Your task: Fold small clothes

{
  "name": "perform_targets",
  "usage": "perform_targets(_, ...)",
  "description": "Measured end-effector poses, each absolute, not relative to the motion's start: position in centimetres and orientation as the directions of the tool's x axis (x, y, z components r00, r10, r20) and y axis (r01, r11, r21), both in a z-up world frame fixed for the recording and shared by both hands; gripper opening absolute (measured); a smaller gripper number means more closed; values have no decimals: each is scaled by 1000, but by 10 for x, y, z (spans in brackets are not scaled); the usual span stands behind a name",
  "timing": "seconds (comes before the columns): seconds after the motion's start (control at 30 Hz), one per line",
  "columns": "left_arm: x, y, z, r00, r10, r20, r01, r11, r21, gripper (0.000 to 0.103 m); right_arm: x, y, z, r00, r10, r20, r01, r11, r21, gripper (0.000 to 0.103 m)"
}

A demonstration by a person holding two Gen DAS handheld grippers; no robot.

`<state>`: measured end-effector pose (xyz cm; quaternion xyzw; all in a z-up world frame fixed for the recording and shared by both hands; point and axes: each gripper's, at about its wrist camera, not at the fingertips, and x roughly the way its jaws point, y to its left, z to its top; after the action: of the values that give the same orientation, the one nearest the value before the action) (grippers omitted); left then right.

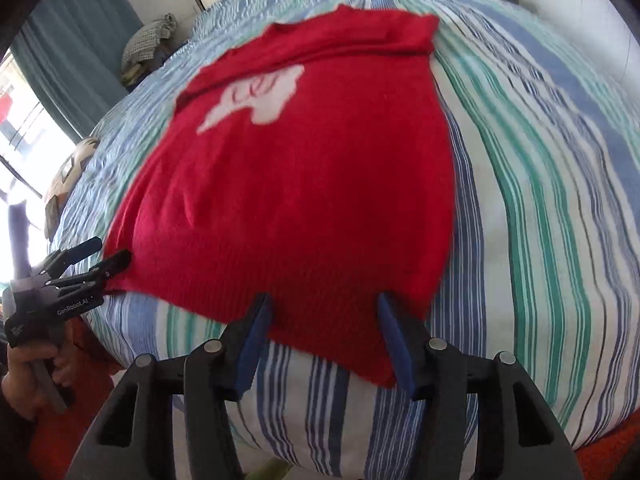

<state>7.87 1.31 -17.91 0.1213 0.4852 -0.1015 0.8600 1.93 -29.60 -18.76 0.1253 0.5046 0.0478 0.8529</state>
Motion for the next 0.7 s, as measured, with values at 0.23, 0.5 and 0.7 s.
perform_targets(0.23, 71, 34, -163, 495, -75, -866, 247, 967, 58, 94, 4, -305, -173, 529, 206, -823, 63, 958, 280, 55)
perform_targets(0.5, 82, 92, -146, 597, -40, -801, 22, 999, -34, 94, -11, -339, -144, 692, 95, -716, 180, 937, 299, 61)
perform_targets(0.7, 94, 115, -151, 612, 17, -791, -87, 995, -45, 94, -11, -364, -152, 679, 46, -733, 292, 899, 327, 62)
